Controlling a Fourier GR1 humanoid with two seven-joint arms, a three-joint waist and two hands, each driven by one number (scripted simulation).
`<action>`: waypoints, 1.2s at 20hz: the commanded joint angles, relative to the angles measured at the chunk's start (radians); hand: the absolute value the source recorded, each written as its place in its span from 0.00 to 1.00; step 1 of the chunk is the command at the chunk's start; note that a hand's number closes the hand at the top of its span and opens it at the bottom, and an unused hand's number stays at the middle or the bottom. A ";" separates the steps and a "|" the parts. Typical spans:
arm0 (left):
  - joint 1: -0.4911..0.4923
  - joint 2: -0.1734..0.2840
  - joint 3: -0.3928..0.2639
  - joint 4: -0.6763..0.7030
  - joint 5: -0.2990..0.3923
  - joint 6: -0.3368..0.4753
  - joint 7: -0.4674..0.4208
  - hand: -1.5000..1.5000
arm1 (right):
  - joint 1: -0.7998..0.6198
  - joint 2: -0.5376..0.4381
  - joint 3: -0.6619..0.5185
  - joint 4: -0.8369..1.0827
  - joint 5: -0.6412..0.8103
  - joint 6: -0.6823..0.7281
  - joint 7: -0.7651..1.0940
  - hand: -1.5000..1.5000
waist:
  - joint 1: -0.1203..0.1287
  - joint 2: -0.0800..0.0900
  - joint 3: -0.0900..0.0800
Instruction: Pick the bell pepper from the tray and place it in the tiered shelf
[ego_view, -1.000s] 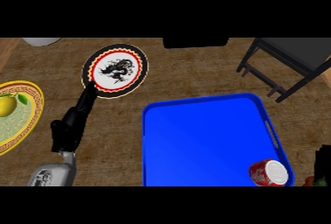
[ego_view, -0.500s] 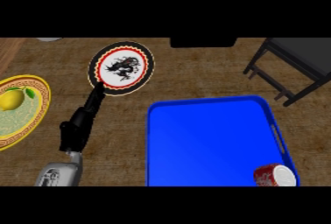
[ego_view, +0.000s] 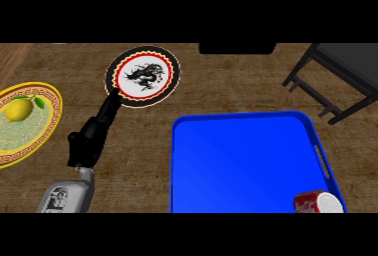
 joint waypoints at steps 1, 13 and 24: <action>0.008 -0.018 -0.005 0.028 -0.007 0.003 -0.041 0.50 | -0.123 -0.061 0.048 0.063 -0.014 -0.045 0.094 1.00 | 0.005 0.001 0.000; -0.013 0.000 0.012 0.021 -0.005 -0.020 -0.020 0.50 | -0.479 -0.147 0.266 0.355 0.167 -0.203 0.035 1.00 | 0.017 0.004 0.000; -0.009 -0.035 -0.013 -0.004 -0.034 0.010 0.019 0.50 | -0.662 -0.023 0.481 0.468 0.428 -0.383 -0.108 1.00 | 0.017 0.003 0.000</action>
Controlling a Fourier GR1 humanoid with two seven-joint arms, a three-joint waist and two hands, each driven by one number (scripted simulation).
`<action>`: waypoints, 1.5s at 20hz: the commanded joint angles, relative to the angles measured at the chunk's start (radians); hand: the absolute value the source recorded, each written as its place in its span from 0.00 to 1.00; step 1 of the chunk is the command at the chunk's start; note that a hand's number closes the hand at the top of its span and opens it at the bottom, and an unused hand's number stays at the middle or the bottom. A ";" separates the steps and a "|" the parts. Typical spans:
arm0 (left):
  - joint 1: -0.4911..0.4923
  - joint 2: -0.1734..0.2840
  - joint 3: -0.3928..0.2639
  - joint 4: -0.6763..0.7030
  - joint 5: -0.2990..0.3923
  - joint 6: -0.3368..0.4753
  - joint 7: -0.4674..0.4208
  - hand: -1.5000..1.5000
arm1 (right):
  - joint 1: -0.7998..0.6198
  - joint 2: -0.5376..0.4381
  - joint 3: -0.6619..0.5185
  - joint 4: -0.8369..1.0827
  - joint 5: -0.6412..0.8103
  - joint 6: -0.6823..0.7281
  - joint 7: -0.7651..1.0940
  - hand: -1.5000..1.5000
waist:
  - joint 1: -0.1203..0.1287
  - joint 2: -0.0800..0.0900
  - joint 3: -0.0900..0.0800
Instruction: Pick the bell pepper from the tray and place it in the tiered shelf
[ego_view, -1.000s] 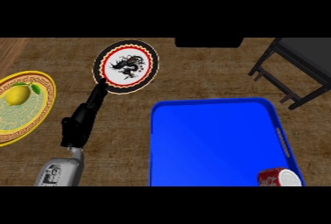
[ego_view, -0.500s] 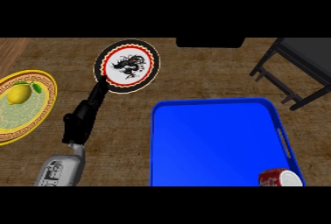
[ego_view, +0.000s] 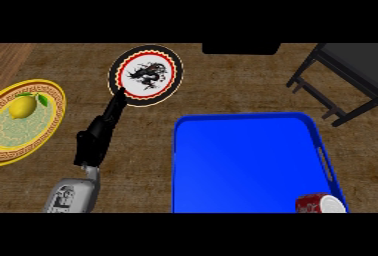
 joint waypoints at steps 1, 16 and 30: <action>-0.014 0.032 0.035 0.025 0.022 -0.031 -0.041 0.50 | -0.101 0.031 0.067 0.118 0.110 -0.081 -0.076 1.00 | 0.005 0.002 0.000; 0.004 -0.039 -0.031 -0.029 -0.032 0.027 0.010 0.50 | -0.308 0.195 0.022 0.488 0.067 -0.076 -0.276 1.00 | 0.011 0.004 0.001; -0.018 -0.026 -0.008 0.043 -0.023 0.006 -0.035 0.50 | -0.425 0.159 0.092 0.801 0.294 -0.342 -0.321 0.00 | 0.017 0.014 0.001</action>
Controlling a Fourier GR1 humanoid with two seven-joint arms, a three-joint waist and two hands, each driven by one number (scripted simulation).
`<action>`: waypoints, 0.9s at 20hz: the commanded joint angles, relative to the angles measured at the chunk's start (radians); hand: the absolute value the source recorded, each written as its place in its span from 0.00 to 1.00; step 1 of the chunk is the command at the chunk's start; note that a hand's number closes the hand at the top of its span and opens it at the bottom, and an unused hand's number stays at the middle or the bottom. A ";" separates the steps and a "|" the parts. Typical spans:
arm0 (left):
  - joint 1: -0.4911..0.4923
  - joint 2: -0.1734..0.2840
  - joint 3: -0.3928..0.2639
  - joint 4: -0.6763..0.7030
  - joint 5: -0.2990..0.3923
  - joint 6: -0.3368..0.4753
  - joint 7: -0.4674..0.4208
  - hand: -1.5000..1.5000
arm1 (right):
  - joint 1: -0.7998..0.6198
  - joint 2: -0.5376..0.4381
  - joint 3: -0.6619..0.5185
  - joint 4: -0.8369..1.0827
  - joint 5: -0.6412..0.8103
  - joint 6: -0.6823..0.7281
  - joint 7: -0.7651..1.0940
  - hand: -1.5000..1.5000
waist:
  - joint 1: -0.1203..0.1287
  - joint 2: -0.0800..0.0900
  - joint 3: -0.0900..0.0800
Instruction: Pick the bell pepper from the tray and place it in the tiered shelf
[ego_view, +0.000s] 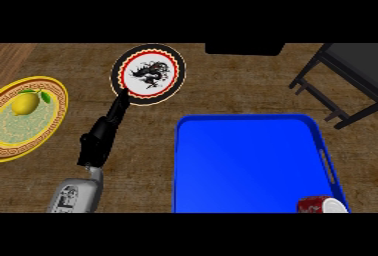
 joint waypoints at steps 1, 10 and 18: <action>0.016 -0.008 -0.008 -0.038 -0.005 0.010 0.034 0.50 | 0.004 0.005 0.011 0.085 0.062 -0.121 0.028 0.00 | 0.001 0.004 0.009; -0.029 -0.020 -0.001 0.013 -0.009 0.017 0.013 0.50 | -0.089 -0.074 -0.075 0.254 -0.005 0.056 -0.029 0.00 | 0.008 0.013 0.010; 0.006 -0.006 0.001 -0.006 -0.009 0.006 0.012 0.50 | -0.127 -0.092 -0.100 0.273 -0.043 0.217 0.022 0.00 | -0.005 0.004 0.009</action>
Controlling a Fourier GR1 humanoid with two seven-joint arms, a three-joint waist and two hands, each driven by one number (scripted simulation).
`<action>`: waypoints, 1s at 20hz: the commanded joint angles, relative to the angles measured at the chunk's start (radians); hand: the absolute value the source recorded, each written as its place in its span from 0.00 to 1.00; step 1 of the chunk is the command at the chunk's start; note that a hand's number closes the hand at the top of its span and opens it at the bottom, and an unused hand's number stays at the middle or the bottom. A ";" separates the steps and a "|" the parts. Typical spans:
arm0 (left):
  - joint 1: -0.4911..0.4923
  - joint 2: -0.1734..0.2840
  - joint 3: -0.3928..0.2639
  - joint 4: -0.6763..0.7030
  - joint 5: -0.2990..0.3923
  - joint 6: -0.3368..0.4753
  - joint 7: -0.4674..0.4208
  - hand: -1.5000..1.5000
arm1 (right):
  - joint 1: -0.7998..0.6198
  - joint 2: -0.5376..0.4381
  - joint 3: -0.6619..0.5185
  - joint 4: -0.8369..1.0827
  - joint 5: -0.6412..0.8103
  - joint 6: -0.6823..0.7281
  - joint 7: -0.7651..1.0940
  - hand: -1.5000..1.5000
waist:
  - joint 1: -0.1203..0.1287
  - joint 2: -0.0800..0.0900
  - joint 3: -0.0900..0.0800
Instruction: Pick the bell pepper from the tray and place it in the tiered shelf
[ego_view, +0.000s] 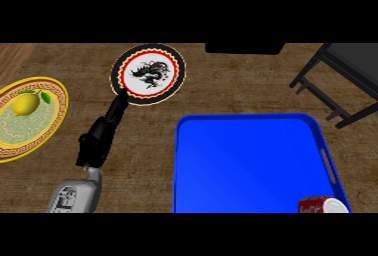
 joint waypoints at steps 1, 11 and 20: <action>0.033 -0.029 -0.044 -0.024 -0.028 0.015 -0.002 0.50 | -0.009 -0.001 -0.012 0.020 -0.010 0.049 -0.021 0.00 | 0.004 0.001 0.001; -0.033 -0.005 0.001 0.013 -0.001 -0.002 0.029 0.50 | -0.137 -0.202 -0.198 0.117 -0.180 0.094 0.274 0.00 | 0.007 0.006 0.002; -0.009 -0.009 -0.005 -0.014 0.004 -0.006 0.004 0.50 | 0.008 -0.389 -0.167 0.174 -0.137 0.236 0.380 0.00 | 0.009 0.015 0.007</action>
